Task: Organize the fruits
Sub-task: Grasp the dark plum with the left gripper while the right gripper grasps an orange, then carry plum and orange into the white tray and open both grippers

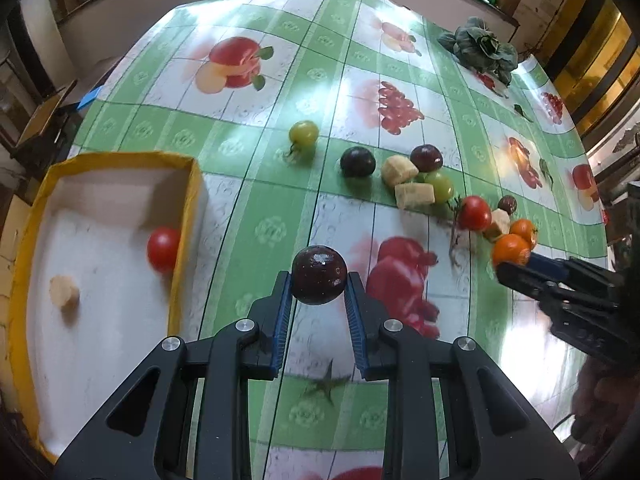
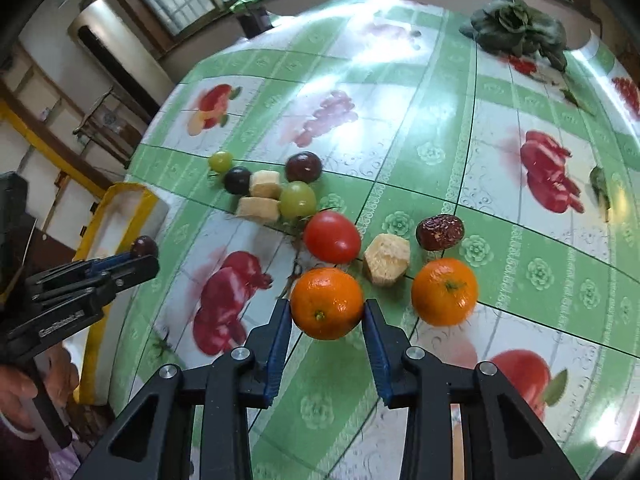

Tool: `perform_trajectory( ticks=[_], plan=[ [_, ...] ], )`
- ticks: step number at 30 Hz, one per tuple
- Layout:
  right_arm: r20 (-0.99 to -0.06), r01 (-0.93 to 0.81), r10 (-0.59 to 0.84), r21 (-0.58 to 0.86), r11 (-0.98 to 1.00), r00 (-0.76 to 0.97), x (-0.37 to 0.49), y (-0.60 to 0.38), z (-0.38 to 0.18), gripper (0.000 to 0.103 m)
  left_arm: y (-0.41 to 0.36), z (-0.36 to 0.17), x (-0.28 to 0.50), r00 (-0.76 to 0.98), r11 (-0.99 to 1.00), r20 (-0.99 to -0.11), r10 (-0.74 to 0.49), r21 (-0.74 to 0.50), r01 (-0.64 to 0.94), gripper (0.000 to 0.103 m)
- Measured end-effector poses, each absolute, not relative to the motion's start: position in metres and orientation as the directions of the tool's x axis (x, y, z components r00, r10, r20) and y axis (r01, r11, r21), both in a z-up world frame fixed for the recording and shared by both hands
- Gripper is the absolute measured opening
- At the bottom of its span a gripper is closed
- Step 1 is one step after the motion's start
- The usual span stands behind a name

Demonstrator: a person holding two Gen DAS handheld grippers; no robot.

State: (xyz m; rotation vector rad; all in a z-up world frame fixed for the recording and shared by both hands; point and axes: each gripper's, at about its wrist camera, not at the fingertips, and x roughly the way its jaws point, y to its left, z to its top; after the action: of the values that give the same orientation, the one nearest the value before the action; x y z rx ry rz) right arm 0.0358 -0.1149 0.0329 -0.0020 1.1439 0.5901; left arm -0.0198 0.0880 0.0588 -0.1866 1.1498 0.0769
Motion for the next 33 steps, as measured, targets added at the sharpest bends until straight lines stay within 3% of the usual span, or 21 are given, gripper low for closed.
perform_trajectory(
  ticks=[16,33],
  plan=[
    [-0.813,-0.55,0.496,0.275,0.789,0.305,-0.023,-0.087,0.084,0.035,0.099,0.097,-0.059,0.482,0.981,-0.875,0.04,-0.057,-0.185,0.026],
    [-0.816,-0.682,0.526,0.243,0.69,0.241,-0.05,-0.014,0.096,0.035,0.153,0.104,-0.088,0.492,0.955,-0.864,0.101,-0.054,-0.291,0.026]
  ],
)
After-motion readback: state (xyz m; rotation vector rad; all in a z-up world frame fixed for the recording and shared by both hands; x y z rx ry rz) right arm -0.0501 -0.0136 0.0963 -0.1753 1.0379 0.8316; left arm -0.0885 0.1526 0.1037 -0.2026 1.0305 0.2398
